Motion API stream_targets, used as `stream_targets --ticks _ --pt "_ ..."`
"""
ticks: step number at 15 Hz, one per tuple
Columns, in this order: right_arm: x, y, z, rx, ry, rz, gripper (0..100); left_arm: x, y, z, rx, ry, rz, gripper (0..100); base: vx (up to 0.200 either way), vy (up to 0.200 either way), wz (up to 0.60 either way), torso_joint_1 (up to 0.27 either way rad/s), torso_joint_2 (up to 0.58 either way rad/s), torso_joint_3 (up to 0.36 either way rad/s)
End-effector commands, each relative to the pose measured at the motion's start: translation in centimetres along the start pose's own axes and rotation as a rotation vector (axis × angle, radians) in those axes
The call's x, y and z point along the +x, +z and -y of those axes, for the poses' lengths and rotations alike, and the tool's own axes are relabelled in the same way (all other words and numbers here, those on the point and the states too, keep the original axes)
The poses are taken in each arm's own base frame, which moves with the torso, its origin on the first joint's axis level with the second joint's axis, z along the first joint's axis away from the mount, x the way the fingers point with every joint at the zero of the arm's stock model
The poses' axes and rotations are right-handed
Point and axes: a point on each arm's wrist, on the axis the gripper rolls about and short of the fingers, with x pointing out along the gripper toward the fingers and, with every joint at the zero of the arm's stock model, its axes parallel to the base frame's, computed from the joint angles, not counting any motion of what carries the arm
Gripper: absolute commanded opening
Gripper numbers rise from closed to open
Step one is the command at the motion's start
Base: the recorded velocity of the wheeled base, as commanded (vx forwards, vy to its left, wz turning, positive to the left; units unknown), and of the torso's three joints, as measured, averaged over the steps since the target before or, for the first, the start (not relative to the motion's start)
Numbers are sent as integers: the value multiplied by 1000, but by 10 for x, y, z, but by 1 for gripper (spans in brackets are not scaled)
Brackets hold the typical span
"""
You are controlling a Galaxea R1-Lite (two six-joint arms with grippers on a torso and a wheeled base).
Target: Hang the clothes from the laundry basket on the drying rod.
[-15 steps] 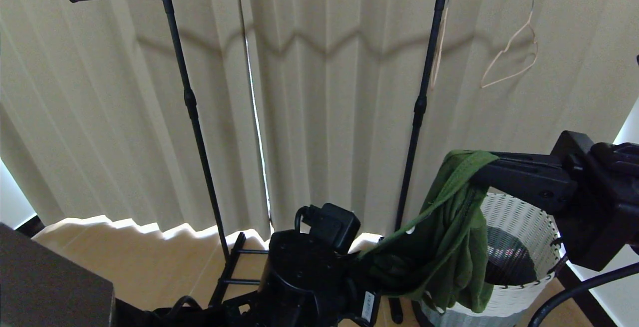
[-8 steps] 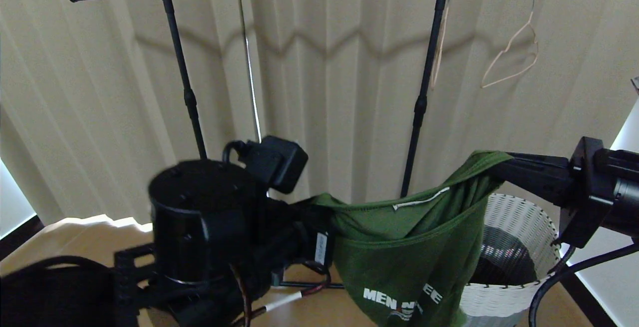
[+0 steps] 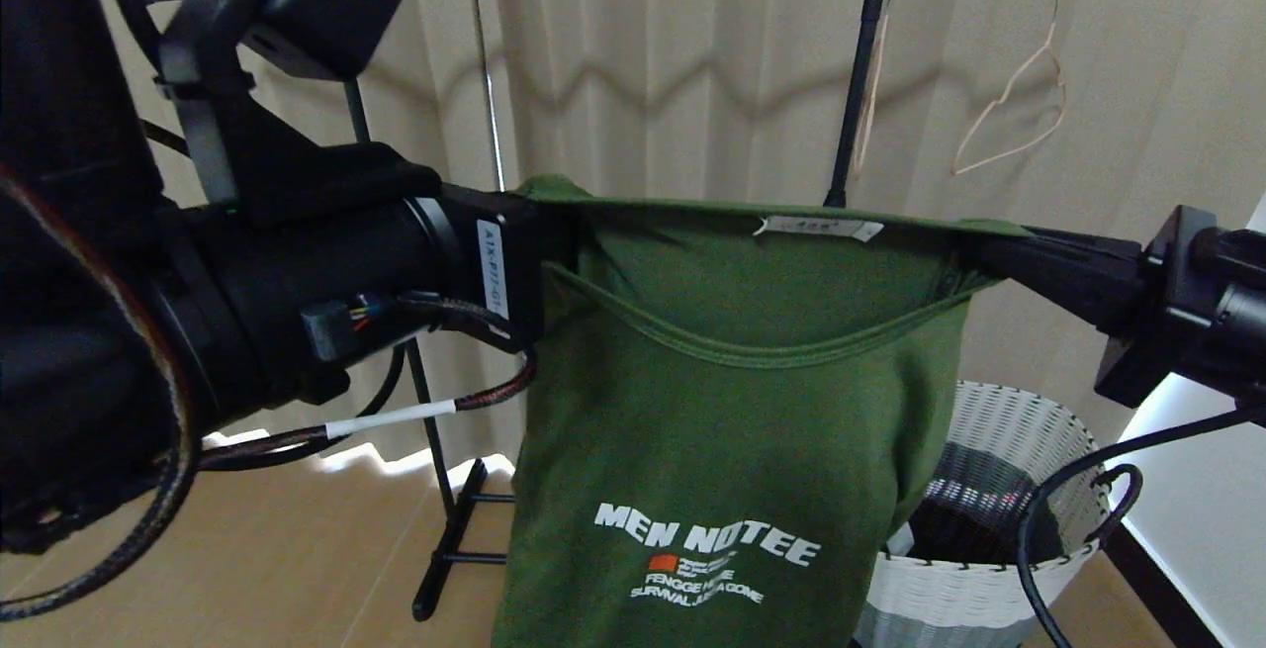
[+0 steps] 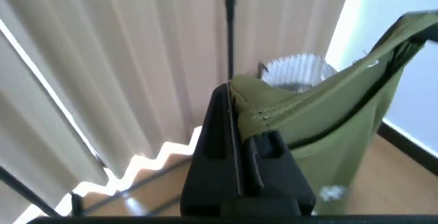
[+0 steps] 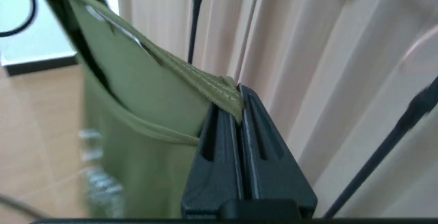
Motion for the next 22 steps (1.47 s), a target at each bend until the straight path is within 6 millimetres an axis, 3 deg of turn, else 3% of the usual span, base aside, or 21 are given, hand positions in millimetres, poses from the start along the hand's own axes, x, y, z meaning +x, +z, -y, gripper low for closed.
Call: stream_targets --ticks 1,4,8,12,17,20,22 --pt "18 2 9 -4 -3 10 0 1 3 -11 1 45 -16 0 0 0 0 0 0 0" --pt "26 3 12 -5 -3 13 0 14 -5 -23 6 101 -65 0 0 0 0 0 0 0" --pt "29 -2 15 5 -11 -5 0 23 -20 -23 13 108 -116 0 0 0 0 0 0 0" --pt "22 -2 23 3 -61 -14 0 31 -18 -22 10 109 -112 0 0 0 0 0 0 0" --pt "-9 -7 13 16 -75 -38 0 67 -18 -32 3 157 -121 0 0 0 0 0 0 0" --pt "-31 -23 -9 49 72 -89 0 71 -19 -36 -6 79 -122 0 0 0 0 0 0 0" --pt "-38 -28 -14 60 137 -98 0 70 -18 -35 -10 42 -106 0 0 0 0 0 0 0"
